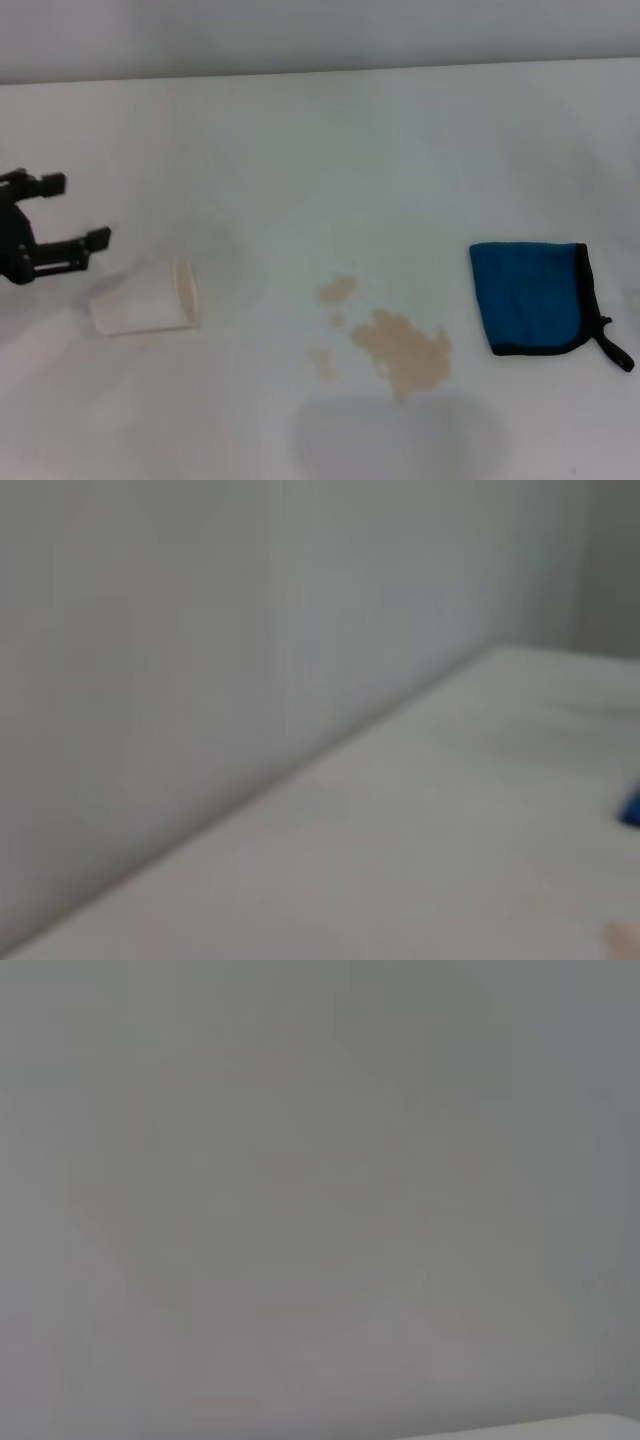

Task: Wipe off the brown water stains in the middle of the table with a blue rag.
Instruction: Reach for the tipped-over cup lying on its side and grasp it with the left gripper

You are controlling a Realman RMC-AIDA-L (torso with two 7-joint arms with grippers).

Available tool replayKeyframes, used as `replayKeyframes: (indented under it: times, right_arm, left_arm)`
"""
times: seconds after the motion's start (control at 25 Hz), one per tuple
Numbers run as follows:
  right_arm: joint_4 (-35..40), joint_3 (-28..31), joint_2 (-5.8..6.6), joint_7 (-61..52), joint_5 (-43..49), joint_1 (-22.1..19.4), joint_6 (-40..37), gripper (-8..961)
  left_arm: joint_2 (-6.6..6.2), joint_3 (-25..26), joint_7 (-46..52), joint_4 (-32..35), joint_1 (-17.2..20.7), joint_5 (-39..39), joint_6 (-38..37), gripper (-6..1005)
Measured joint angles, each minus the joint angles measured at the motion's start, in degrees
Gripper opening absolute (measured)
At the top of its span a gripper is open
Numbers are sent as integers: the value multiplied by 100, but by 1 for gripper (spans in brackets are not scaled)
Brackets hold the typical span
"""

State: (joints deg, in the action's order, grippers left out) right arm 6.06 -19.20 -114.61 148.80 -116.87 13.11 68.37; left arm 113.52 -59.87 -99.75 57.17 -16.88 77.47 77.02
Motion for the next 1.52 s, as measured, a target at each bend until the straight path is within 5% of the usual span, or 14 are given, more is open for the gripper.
replayKeyframes:
  times: [0.76,1.24,1.52]
  right_arm:
    - [-4,-66,-9,0,41,77,1,869]
    - [-1,-73,-9,0,45,29,-4,869]
    - [22,-87,-9,0,58,33,10,869]
  left_arm:
    - [-47,110,1790,1433,-1449,-3125,2189,862]
    - [481,14,1562,1972,-1424,-4349,2005,862]
    - [520,-765,1527,1901,-1149,-4251,1171,862]
